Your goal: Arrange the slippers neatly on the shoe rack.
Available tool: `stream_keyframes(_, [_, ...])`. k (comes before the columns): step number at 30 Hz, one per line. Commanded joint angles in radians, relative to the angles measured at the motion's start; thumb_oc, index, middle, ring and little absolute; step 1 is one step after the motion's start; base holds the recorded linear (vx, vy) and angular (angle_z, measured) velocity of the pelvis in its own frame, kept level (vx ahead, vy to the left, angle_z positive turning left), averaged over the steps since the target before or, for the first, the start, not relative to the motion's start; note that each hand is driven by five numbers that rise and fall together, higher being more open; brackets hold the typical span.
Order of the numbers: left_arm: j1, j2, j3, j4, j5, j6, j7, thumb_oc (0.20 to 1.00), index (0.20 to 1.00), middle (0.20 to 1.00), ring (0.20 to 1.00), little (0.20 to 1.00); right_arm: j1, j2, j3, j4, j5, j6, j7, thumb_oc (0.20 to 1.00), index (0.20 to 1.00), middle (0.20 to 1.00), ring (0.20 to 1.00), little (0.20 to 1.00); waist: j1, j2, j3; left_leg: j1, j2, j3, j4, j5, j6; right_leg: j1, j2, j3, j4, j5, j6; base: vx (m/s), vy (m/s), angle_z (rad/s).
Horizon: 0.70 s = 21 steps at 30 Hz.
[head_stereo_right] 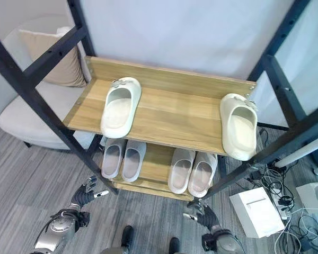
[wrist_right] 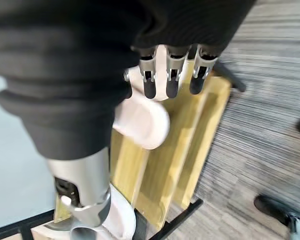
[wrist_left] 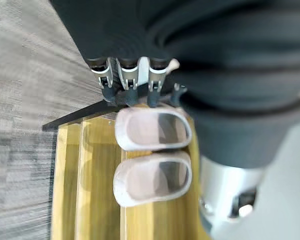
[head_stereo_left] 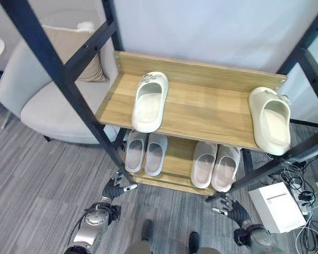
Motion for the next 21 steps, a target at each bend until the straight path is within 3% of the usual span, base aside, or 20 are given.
stream_keyframes(1, [-0.077, 0.052, -0.077, -0.007, 0.17, -0.026, -0.08, 1.0, 1.0, 1.0, 1.0, 1.0, -0.07, -0.029, -0.018, -0.048, -0.028, -0.03, 0.055, 1.0, 1.0, 1.0, 1.0, 1.0, -0.004, -0.001, 0.009, 0.029, 0.0, 0.044, -0.001, -0.051, -0.03, -0.066, -0.018, 0.011, 0.045, 0.025, 0.057, 0.03, 0.002, -0.32])
stream_keyframes(2, [-0.087, 0.057, -0.102, -0.005, 0.207, -0.027, -0.098, 1.0, 1.0, 1.0, 1.0, 1.0, -0.067, -0.024, -0.018, -0.033, -0.037, -0.029, 0.057, 1.0, 1.0, 1.0, 1.0, 1.0, -0.01, 0.0, 0.005, 0.031, 0.001, 0.053, -0.001, -0.054, -0.031, -0.066, -0.017, 0.016, 0.043, 0.025, 0.058, 0.03, -0.002, -0.45])
stream_keyframes(3, [-0.166, 0.084, -0.227, -0.039, 0.324, -0.037, -0.14, 1.0, 1.0, 1.0, 1.0, 1.0, -0.086, -0.021, -0.02, 0.007, -0.053, -0.033, 0.04, 1.0, 1.0, 1.0, 1.0, 1.0, -0.038, 0.007, -0.003, 0.036, 0.005, 0.069, -0.001, -0.058, -0.032, -0.072, -0.014, 0.033, 0.047, 0.028, 0.061, 0.03, -0.02, -0.37])
stream_keyframes(5, [-0.239, 0.096, -0.328, -0.087, 0.356, -0.056, -0.186, 1.0, 1.0, 1.0, 1.0, 1.0, -0.116, -0.009, -0.025, 0.052, -0.039, -0.042, 0.017, 1.0, 1.0, 1.0, 1.0, 1.0, -0.05, 0.013, -0.004, 0.043, 0.006, 0.077, -0.001, -0.063, -0.032, -0.078, -0.01, 0.046, 0.053, 0.025, 0.062, 0.02, -0.017, -0.25])
stream_keyframes(9, [-0.344, 0.102, -0.438, -0.249, 0.292, -0.07, -0.25, 1.0, 1.0, 1.0, 1.0, 1.0, -0.171, 0.001, -0.021, 0.11, -0.033, -0.053, -0.015, 1.0, 1.0, 1.0, 1.0, 1.0, -0.061, 0.022, -0.004, 0.051, 0.009, 0.08, -0.001, -0.067, -0.03, -0.082, -0.008, 0.056, 0.065, 0.019, 0.061, 0.02, -0.024, -0.22])
stream_keyframes(14, [-0.429, 0.101, -0.487, -0.422, 0.023, -0.058, -0.31, 1.0, 1.0, 1.0, 1.0, 1.0, -0.199, -0.001, -0.024, 0.138, -0.029, -0.053, -0.034, 1.0, 1.0, 1.0, 1.0, 1.0, -0.065, 0.031, -0.013, 0.057, 0.01, 0.075, -0.001, -0.069, -0.032, -0.067, -0.007, 0.051, 0.059, 0.013, 0.06, 0.03, -0.036, 0.03])
stream_keyframes(16, [-0.449, 0.104, -0.479, -0.509, -0.131, -0.043, -0.332, 1.0, 1.0, 1.0, 1.0, 1.0, -0.206, -0.001, -0.024, 0.148, -0.033, -0.052, -0.04, 1.0, 1.0, 1.0, 1.0, 1.0, -0.062, 0.033, -0.018, 0.061, 0.01, 0.069, -0.001, -0.069, -0.033, -0.059, -0.005, 0.048, 0.056, 0.01, 0.059, 0.03, -0.061, 0.04])
stream_keyframes(18, [-0.473, 0.078, -0.342, -0.694, -0.421, -0.058, -0.284, 1.0, 1.0, 1.0, 1.0, 1.0, -0.188, 0.021, -0.013, 0.137, -0.03, -0.05, -0.033, 1.0, 1.0, 1.0, 1.0, 1.0, -0.046, 0.033, -0.037, 0.076, 0.014, 0.056, -0.001, -0.068, -0.039, -0.023, -0.001, 0.033, 0.039, 0.002, 0.052, 0.08, -0.13, 0.15])
stream_keyframes(19, [-0.467, 0.059, -0.173, -0.768, -0.35, -0.125, -0.167, 1.0, 1.0, 1.0, 1.0, 1.0, -0.153, 0.036, -0.007, 0.093, -0.026, -0.05, -0.016, 1.0, 1.0, 1.0, 1.0, 1.0, -0.037, 0.027, -0.045, 0.082, 0.017, 0.044, -0.001, -0.067, -0.046, -0.003, 0.0, 0.017, 0.03, -0.006, 0.047, 0.08, -0.111, 0.27])
stream_keyframes(21, [-0.467, 0.061, -0.088, -0.783, -0.243, -0.157, -0.102, 1.0, 1.0, 1.0, 1.0, 1.0, -0.148, 0.049, -0.009, 0.103, -0.023, -0.051, -0.015, 1.0, 1.0, 1.0, 1.0, 1.0, -0.03, 0.025, -0.05, 0.086, 0.017, 0.041, -0.001, -0.069, -0.05, 0.008, 0.002, 0.011, 0.025, -0.01, 0.045, 0.04, -0.051, 0.25])
